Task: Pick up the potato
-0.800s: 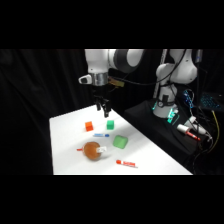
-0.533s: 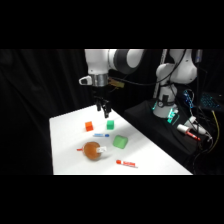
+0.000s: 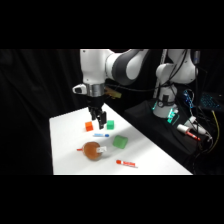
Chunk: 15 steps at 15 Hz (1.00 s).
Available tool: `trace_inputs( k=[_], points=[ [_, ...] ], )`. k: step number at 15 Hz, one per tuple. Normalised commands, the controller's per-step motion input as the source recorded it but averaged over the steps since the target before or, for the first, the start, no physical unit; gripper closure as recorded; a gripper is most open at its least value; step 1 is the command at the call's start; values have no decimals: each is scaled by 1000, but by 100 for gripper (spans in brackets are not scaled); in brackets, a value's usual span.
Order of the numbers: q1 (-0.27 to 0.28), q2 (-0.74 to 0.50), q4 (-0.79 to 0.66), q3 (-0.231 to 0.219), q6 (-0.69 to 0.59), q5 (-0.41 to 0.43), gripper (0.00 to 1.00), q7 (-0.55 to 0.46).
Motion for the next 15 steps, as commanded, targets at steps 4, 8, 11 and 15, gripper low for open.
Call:
trace_inputs(
  k=[4,8,11,15],
  points=[
    [123,473,470,-8,122,-250,0,241],
    [142,471,499,-150,139,-312,0,275],
    [105,436,491,-163,46,-194,0,184],
    [50,376,381,-121,-28,-104,0,123]
  ],
)
